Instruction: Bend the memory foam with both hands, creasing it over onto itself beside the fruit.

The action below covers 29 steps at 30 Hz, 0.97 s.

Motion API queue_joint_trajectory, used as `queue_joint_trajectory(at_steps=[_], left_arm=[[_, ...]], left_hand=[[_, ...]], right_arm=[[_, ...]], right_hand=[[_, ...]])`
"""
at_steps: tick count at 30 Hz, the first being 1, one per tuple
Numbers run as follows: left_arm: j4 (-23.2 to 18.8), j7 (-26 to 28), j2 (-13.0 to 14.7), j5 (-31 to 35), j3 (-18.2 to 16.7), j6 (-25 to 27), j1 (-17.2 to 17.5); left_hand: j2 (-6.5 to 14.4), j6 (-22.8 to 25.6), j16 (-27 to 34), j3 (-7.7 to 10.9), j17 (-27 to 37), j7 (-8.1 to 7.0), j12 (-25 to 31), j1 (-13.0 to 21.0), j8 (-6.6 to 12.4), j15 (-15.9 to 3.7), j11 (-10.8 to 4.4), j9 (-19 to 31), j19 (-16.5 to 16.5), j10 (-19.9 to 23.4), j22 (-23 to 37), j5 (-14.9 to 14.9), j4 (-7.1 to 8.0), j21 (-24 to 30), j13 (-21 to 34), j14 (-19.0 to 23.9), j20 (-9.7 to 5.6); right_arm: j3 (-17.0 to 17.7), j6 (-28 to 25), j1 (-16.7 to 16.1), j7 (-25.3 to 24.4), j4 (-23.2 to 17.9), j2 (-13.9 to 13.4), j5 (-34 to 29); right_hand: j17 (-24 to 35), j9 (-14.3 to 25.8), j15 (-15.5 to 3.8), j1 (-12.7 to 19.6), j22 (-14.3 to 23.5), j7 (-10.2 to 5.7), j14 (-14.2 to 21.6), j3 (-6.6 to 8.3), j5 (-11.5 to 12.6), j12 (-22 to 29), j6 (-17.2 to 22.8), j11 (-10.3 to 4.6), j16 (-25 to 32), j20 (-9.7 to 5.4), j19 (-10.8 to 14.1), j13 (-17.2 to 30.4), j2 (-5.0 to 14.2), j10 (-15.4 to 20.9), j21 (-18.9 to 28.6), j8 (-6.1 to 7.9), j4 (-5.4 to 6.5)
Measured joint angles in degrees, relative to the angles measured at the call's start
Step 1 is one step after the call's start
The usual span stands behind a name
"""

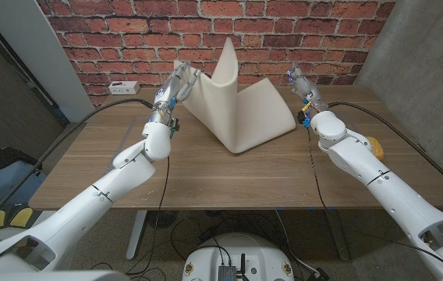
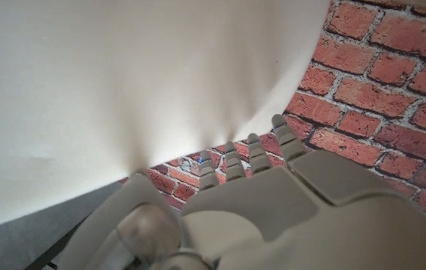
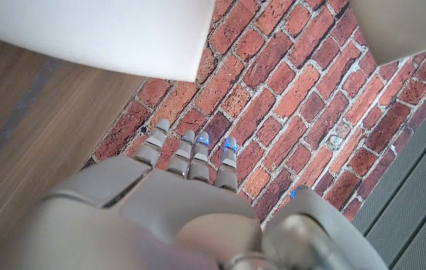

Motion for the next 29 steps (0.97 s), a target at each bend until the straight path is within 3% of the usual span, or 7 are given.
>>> queue_joint_trajectory(at_steps=[15,16,18,19,24,27,29], left_arm=[[0.36,-5.26,0.81,-15.60,-8.69,-10.33,5.47],[0.70,-7.50,0.82,-20.34,-9.41,-13.08,5.81],[1.16,-7.50,0.81,-20.34,-10.23,-13.08,6.23],[1.43,-9.32,0.82,-24.24,-10.74,-15.28,6.48],[2.83,-12.37,0.81,-29.95,-12.96,-18.76,7.53],[4.02,-14.53,0.82,-33.08,-13.83,-20.88,7.83],[5.25,-15.55,0.82,-34.37,-14.56,-21.82,8.05]], left_hand=[[-0.83,0.00,-0.65,0.06,0.00,0.01,-1.31,0.83,-0.65,1.26,0.13,0.01,-4.12,-0.32,0.00,-0.47,-0.41,-2.46,-0.01,-2.71,1.17],[-0.83,0.00,-0.65,-0.01,0.00,0.01,-1.32,0.83,-0.66,1.43,0.00,0.01,-4.42,-0.63,0.00,-0.47,-0.48,-2.63,0.00,-2.87,1.35],[-1.06,-0.22,-0.65,-0.01,0.00,-0.21,-1.65,1.06,-0.66,1.67,0.00,0.01,-5.68,-0.63,0.00,-0.47,-0.48,-3.26,-0.01,-3.76,1.31],[-1.06,-0.32,-0.65,-0.01,0.00,-0.30,-1.77,1.06,-0.66,1.85,0.00,0.01,-6.18,-0.63,0.00,-0.47,-0.48,-3.59,-0.01,-4.11,1.32],[-1.06,-0.32,-0.65,-0.01,0.00,-0.30,-1.89,1.06,-0.66,1.85,0.00,0.01,-7.06,-0.63,0.10,-0.47,-0.48,-4.00,-0.01,-4.50,1.33],[-1.06,-0.11,-0.65,-0.01,0.00,-0.51,-2.10,1.06,-0.66,1.81,-0.11,0.01,-7.06,-0.74,0.14,-0.47,-0.48,-4.00,-0.01,-4.96,1.33],[-1.06,0.06,-0.65,-0.01,0.00,-0.40,-2.10,1.06,-0.66,1.81,-0.11,0.01,-7.06,-0.73,0.14,-0.47,-0.48,-4.22,-0.01,-4.95,1.33]], right_arm=[[1.89,7.93,-4.37,-0.49,-3.19,0.49,5.59],[2.16,8.60,-5.60,-0.50,-3.65,1.00,6.01],[2.16,9.58,-5.60,-0.54,-3.84,1.00,6.54],[2.37,10.11,-6.76,-0.63,-4.61,1.46,6.78],[2.89,12.94,-9.03,-1.18,-5.85,2.28,7.91],[3.22,14.63,-10.46,-1.55,-6.54,2.65,8.16],[3.38,16.45,-11.12,-2.07,-6.85,2.85,8.23]], right_hand=[[-0.53,0.00,-0.20,0.68,0.01,-0.22,-0.21,0.22,0.00,-0.84,-0.23,-0.42,-0.84,1.26,0.59,-0.28,0.10,-0.43,0.00,-0.84,-0.71],[-0.53,0.00,-0.20,0.85,0.01,-0.22,-0.21,0.22,0.00,-0.84,-0.23,-0.43,-0.84,1.26,0.59,-0.28,-0.07,-0.43,0.00,-0.84,-0.71],[-0.58,0.00,-0.08,1.17,0.01,-0.22,-0.33,0.33,0.00,-0.84,-0.23,-0.42,-1.06,1.27,0.57,-0.28,0.00,-0.43,0.00,-0.84,-0.82],[-0.72,0.00,-0.08,1.27,0.01,-0.21,-0.33,0.39,0.00,-0.84,-0.23,-0.42,-1.06,1.45,0.39,-0.28,0.10,-0.43,0.00,-0.84,-0.88],[-0.99,0.01,0.34,2.12,0.01,-0.21,0.15,0.58,0.00,-0.84,-0.23,-0.26,-1.06,1.45,0.39,-0.28,0.17,0.31,0.00,-0.84,-1.47],[-1.24,0.01,0.16,3.06,0.01,0.15,1.98,0.99,0.00,-0.84,0.14,-0.02,-0.83,1.06,2.49,-0.27,0.75,1.01,0.15,-0.84,-1.88],[-1.49,0.01,0.40,3.95,-0.06,0.42,3.07,1.52,0.00,-0.84,1.05,0.25,-0.79,-0.33,4.63,-0.27,1.22,1.96,0.93,-0.84,-2.45]])
